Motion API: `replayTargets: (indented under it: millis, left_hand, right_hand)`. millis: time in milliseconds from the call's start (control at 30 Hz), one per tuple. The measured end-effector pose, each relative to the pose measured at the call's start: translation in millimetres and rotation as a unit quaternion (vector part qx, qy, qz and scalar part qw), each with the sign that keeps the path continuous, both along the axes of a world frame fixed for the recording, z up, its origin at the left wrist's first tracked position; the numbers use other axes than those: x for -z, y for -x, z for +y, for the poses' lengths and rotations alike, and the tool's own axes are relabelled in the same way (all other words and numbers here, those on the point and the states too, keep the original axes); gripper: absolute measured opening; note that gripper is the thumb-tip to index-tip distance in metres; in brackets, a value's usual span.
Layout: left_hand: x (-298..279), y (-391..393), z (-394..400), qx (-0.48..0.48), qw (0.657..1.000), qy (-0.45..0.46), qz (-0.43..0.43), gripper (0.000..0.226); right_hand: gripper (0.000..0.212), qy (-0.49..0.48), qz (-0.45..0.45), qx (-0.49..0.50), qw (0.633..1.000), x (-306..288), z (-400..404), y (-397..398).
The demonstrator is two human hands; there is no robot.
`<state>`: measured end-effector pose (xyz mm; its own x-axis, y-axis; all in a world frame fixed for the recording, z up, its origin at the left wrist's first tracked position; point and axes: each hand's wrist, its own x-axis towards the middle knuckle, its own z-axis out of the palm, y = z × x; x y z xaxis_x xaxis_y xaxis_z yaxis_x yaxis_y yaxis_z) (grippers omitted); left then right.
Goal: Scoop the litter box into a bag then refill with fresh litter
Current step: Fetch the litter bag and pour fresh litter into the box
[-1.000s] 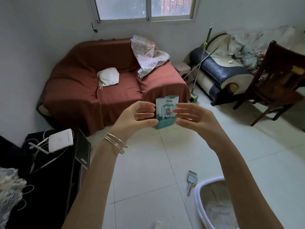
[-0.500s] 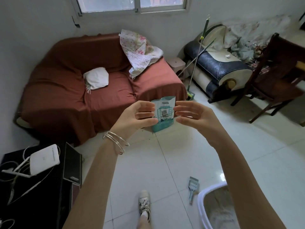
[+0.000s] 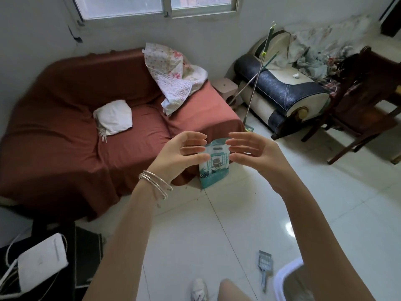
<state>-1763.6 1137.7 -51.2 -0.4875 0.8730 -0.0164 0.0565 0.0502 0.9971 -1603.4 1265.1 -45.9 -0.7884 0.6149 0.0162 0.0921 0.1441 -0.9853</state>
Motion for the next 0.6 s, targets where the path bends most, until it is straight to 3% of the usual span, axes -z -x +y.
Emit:
replayTargets:
  millis: [300,600]
  left_hand:
    - [31.2,60.0,55.9,-0.001,0.999,0.029,-0.027,0.039]
    - [48.9,145.6,172.3,-0.006,0.997,0.065,-0.03,0.04]
  right_hand:
    - [0.041,0.017,-0.018,0.006,1.0,30.4,60.5,58.6]
    - [0.039,0.03,-0.039,0.037,0.998,57.9,178.9,133.9]
